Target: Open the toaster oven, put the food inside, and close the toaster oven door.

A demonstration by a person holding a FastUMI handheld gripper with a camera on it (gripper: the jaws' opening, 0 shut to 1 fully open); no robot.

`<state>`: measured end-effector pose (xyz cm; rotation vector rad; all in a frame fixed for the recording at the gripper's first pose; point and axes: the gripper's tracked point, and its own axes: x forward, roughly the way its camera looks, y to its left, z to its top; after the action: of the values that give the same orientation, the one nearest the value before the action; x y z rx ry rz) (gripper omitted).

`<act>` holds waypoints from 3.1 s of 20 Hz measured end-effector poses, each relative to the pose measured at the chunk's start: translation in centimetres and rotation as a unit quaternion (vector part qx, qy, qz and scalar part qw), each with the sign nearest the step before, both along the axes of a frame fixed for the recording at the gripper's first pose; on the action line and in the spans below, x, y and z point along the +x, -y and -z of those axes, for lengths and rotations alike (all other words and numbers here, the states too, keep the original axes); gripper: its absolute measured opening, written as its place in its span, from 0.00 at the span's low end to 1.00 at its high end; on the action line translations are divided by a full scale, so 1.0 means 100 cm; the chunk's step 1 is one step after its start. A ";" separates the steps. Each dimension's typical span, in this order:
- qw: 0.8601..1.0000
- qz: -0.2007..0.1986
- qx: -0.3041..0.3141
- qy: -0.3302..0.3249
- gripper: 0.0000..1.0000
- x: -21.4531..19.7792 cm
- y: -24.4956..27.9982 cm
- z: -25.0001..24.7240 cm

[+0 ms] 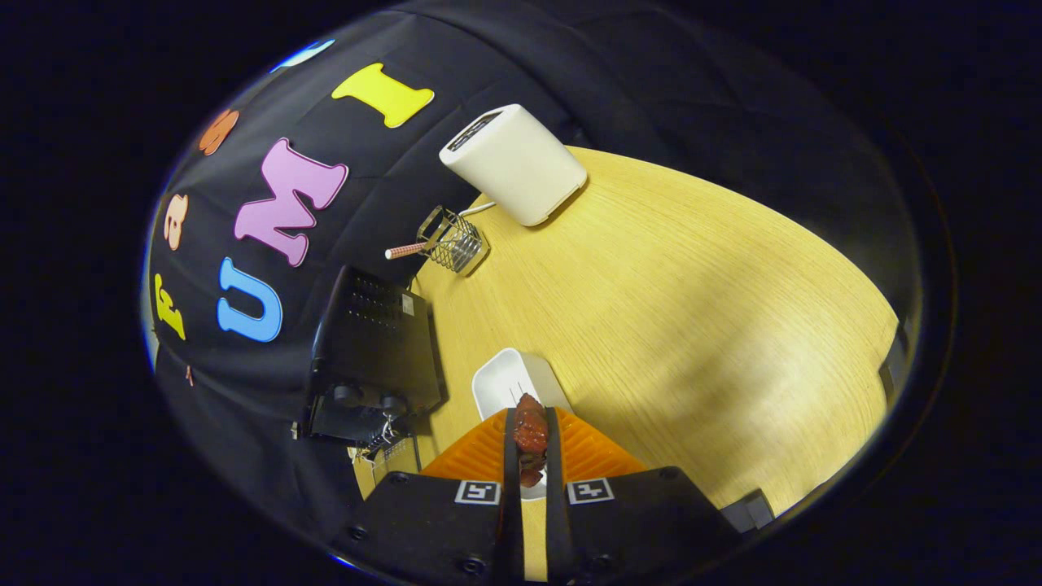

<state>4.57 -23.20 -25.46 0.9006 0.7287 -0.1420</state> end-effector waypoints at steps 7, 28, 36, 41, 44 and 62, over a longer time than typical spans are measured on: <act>0.998 0.023 0.033 0.040 0.15 0.004 -0.023 -0.052; 0.977 0.034 0.128 0.166 0.15 0.067 -0.278 -0.075; 0.963 0.094 0.144 0.206 0.15 0.127 -0.317 -0.044; 0.958 0.119 0.144 0.219 0.15 0.152 -0.318 -0.031; 0.959 0.120 0.129 0.221 0.15 0.160 -0.319 -0.023; 0.971 0.035 -0.118 0.203 0.98 0.126 -0.318 -0.035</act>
<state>17.18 8.60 -21.92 0.6973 0.2913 -0.0992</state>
